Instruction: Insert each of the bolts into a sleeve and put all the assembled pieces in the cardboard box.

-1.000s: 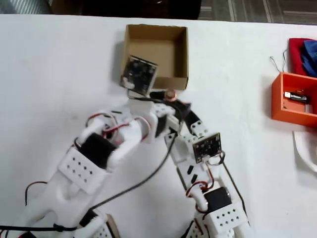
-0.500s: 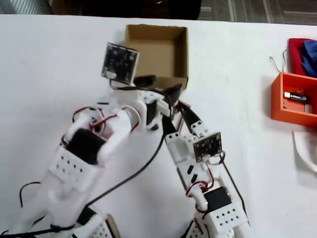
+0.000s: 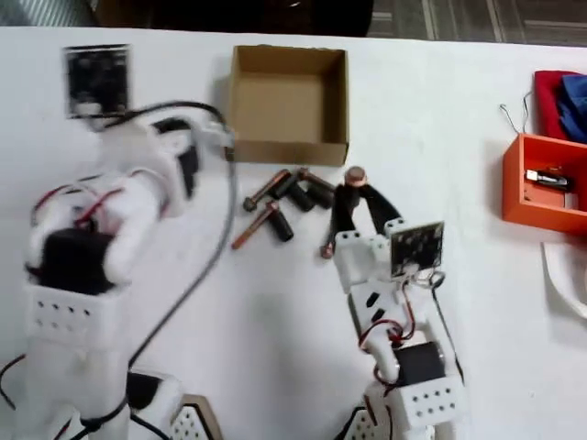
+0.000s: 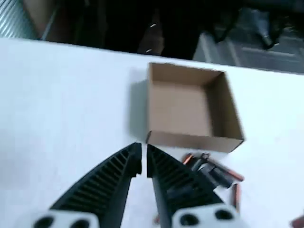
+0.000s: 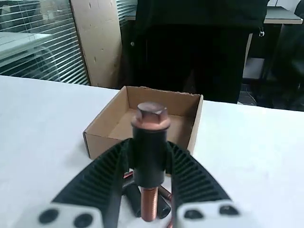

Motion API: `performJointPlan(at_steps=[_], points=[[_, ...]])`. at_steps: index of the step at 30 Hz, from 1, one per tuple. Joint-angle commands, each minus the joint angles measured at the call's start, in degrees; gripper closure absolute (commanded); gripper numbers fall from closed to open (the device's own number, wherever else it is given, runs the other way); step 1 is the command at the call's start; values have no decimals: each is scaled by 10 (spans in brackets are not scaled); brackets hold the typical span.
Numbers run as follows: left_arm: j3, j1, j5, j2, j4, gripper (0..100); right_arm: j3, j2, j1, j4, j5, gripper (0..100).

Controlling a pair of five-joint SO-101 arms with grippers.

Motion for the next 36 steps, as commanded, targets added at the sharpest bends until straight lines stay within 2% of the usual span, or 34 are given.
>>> performJointPlan(at_steps=[1,4,8,11,13,16,24,31,34,36], points=[[30,-110,-4,-4,69,958,-178,33,7,108,-3,978],[120,-177,-75,-1,56,958,-273,132,11,125,-2,978],[255,-207,-201,-4,-78,962,-420,355,11,135,-3,978],[346,-231,-283,-4,-177,962,-578,529,13,208,-4,978],[385,-244,-309,-4,-208,962,-690,623,26,283,-5,978],[432,-243,-312,-1,-231,962,-825,736,45,364,-5,978],[564,-232,-295,1,-404,963,-1145,1044,49,401,-6,978],[599,-233,-249,1,-416,959,-1548,1345,34,538,-3,978],[600,-232,-247,1,-417,959,-1668,1431,36,535,-4,978],[606,-231,-249,1,-418,959,-1691,1459,36,509,-4,978]])
